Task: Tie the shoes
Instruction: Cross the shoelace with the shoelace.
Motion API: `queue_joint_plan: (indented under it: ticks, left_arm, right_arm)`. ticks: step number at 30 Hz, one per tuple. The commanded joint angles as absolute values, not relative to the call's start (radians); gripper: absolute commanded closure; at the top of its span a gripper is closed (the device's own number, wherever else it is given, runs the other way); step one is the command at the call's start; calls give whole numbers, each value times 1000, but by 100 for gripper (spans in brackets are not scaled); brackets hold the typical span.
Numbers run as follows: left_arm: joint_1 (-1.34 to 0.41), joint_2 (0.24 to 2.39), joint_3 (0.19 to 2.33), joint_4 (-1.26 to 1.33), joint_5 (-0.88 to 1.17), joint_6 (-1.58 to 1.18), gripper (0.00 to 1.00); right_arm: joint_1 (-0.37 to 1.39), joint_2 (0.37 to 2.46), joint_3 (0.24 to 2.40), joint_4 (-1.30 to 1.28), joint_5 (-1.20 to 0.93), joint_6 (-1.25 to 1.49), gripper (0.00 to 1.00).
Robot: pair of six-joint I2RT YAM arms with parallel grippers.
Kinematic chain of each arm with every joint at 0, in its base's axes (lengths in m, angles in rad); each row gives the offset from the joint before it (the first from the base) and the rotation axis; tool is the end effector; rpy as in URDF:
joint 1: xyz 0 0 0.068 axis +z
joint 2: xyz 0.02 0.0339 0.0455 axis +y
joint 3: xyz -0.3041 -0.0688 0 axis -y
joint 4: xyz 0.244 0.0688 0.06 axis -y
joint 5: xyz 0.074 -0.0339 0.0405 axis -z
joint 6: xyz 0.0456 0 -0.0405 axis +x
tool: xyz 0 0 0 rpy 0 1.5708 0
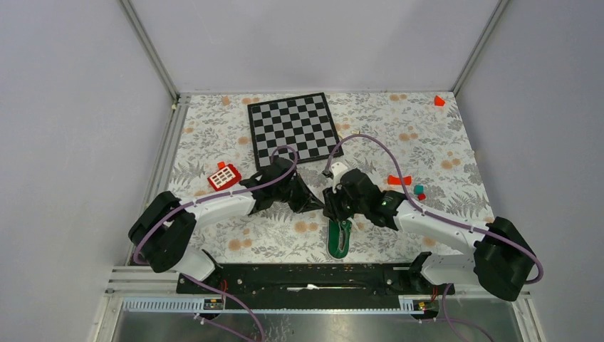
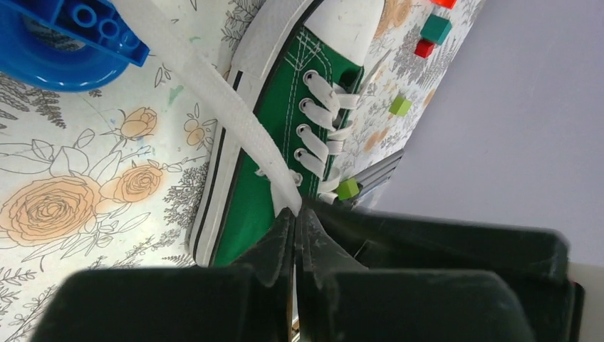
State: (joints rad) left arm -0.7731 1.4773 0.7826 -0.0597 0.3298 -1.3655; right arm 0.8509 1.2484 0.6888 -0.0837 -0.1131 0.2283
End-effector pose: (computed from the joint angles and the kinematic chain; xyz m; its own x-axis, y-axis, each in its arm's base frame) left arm 0.2064 -0.2221 0.2259 -0.9121 -0.4041 0.0686 -0.3108 0.5727 -0.7586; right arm 0.1661 0.1972 0.2517 -0.5678 -0.3064 -0.7640 -0.6962 0.6740 0.2470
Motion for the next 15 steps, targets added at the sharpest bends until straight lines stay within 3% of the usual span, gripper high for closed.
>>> queue_joint_plan:
  ticks: [1,3,8,10,12,15]
  left_arm:
    - [-775,1478,781,-69,325,-1368,100]
    - [-776,1466,775,-65,305,-1369,100]
    - [-771,1444,802,-101,276,-1324,100]
    - [-771,1431,802,-101,270,-1306,100]
    - [-771,1420,802,-99,268,-1291,100]
    - [-770,1415,815,-82,279,-1251,100]
  right_arm:
    - [857,1152,740,-174,31,275,46]
    - [857,1083,729,-223,102,307,26]
    - [857,820,645,-344,334,493,14]
    - [853,700,600,-412,425,625,14]
    - [833,601,558,-492,448,781,20]
    - [753,530,509,-585,319,1035,28]
